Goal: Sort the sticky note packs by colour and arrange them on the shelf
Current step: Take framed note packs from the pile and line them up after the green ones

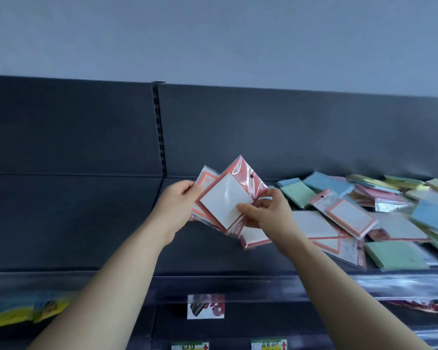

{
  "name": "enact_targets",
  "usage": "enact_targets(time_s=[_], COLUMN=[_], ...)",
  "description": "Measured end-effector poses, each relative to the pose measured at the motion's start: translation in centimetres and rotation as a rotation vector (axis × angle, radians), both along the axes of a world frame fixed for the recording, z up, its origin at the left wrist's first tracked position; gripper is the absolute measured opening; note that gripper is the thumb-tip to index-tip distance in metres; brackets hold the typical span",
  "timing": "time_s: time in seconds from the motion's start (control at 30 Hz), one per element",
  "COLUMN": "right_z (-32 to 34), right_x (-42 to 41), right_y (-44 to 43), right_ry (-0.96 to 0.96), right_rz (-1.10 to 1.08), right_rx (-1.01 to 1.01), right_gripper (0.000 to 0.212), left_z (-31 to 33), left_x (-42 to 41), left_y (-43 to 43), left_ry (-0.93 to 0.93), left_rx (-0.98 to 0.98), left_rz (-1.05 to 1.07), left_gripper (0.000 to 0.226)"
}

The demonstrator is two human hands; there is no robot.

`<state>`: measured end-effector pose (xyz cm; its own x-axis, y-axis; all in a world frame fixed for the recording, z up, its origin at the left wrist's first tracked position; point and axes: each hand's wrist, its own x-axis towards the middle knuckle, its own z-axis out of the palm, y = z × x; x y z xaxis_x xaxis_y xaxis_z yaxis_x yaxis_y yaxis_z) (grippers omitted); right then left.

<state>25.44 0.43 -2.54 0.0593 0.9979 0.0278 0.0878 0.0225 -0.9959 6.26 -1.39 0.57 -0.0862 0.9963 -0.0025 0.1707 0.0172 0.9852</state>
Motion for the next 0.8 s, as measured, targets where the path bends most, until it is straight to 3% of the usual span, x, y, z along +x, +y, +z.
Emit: enact_targets(time_s=[0.37,0.63,0.8], right_z=[1.1,1.5,1.9], right_x=[-14.9,-30.3,-40.3], right_y=[1.9,-0.2,-1.6], right_ry=[0.008,0.062,0.107], right_rz=[0.262,0.382,0.426], right_rx=[-0.007,-0.086,-0.139], right_gripper=[0.042,0.031,0.033], left_z=[0.6,1.9,1.8], left_x=[-13.5,-27.9,-37.9], left_y=[-3.4,-7.9,-10.6], left_ry=[0.125,0.084,0.162], left_rx=[0.058,0.083,0.096], left_rz=[0.278,0.368,0.51], left_gripper=[0.01,0.032,0.022])
